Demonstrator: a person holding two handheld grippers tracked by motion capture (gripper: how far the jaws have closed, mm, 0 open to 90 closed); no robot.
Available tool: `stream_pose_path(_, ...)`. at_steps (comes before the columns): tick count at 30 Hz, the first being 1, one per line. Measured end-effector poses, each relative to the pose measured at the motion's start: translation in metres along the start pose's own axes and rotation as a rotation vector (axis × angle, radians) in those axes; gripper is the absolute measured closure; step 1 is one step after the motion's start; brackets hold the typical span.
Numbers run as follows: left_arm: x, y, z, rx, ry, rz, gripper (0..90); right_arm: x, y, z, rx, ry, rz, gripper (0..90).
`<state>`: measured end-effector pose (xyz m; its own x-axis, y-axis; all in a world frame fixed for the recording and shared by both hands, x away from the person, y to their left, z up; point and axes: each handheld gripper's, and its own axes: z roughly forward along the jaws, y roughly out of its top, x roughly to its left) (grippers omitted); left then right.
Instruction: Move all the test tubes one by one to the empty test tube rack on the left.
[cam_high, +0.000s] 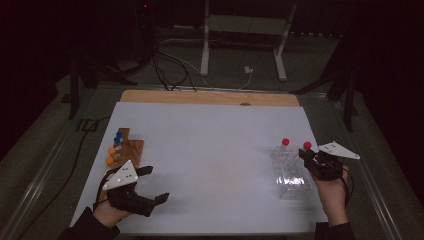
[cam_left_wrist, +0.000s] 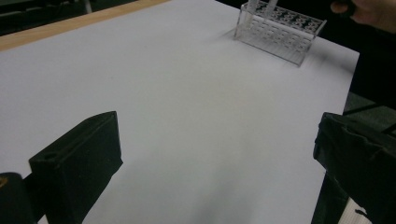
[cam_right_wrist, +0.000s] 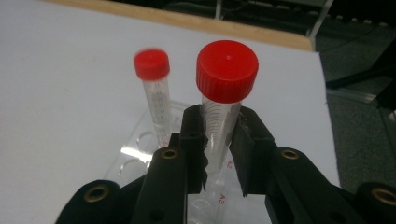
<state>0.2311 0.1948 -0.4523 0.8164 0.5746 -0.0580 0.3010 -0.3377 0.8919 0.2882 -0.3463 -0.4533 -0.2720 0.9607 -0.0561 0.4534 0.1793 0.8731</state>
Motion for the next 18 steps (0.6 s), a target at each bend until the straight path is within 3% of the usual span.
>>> stream_pose_path(8, 0.001, 0.001, -0.001, -0.003, 0.006, -0.004, 1.8, 0.007, 0.011, -0.023, -0.081, -0.006, -0.016, 75.3)
stream_pose_path(18, -0.001, 0.003, 0.000, -0.005, -0.017, -0.003, 1.8, 0.040, 0.024, -0.033, -0.098, 0.095, -0.070, 75.3)
